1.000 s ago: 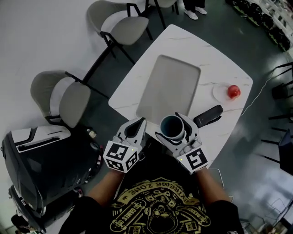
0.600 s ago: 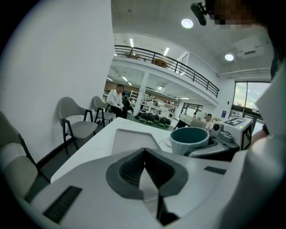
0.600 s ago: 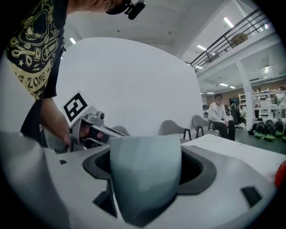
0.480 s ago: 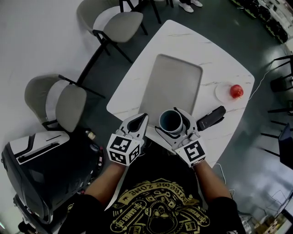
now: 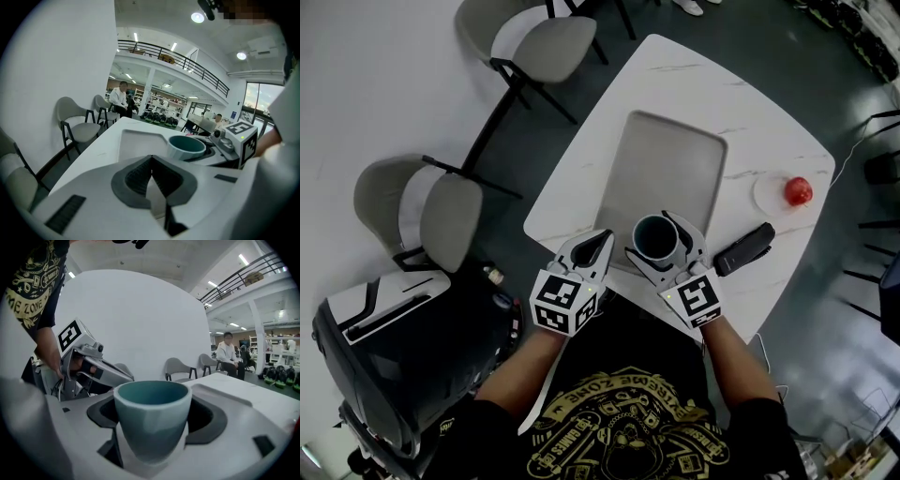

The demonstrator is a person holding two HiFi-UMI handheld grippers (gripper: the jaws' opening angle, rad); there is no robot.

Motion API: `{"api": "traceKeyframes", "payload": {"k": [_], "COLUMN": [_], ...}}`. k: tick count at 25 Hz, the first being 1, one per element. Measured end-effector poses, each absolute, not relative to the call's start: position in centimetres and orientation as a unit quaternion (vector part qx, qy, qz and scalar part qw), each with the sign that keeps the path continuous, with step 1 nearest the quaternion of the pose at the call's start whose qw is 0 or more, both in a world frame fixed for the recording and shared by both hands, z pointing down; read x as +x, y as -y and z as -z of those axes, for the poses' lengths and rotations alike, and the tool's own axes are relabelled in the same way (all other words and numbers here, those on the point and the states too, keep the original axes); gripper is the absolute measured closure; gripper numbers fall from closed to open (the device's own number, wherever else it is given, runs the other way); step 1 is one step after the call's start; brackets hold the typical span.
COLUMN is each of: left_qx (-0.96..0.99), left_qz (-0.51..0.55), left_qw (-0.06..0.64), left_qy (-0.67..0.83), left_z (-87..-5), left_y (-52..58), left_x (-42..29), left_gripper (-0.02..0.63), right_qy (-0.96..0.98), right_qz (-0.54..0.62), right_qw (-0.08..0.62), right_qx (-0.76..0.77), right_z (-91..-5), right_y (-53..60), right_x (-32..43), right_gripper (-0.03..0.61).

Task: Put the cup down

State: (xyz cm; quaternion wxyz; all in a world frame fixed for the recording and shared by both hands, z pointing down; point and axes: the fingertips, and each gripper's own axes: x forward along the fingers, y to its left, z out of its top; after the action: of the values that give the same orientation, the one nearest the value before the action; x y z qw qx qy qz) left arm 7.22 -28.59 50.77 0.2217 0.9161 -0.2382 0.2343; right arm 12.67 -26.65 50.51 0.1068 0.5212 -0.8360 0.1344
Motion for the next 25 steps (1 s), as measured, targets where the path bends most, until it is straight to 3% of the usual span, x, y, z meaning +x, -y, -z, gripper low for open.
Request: {"api": "traceKeyframes", "payload": {"k": [25], "left_qx": [0.913], "left_qz": [-0.228], "left_qw": [0.245], "left_qy": [0.234], "left_z": [-53.5], "left_y": [32.6], "left_x": [9.2], "left_gripper": [0.604], "right_qy": [0.823], "right_qz": [-0.123], "right_qw": [0.151], "right_qx": [0.534], "right_z": [-53.7], "right_y": [29.6], "right_x": [13.6], "right_gripper": [0.198]}}
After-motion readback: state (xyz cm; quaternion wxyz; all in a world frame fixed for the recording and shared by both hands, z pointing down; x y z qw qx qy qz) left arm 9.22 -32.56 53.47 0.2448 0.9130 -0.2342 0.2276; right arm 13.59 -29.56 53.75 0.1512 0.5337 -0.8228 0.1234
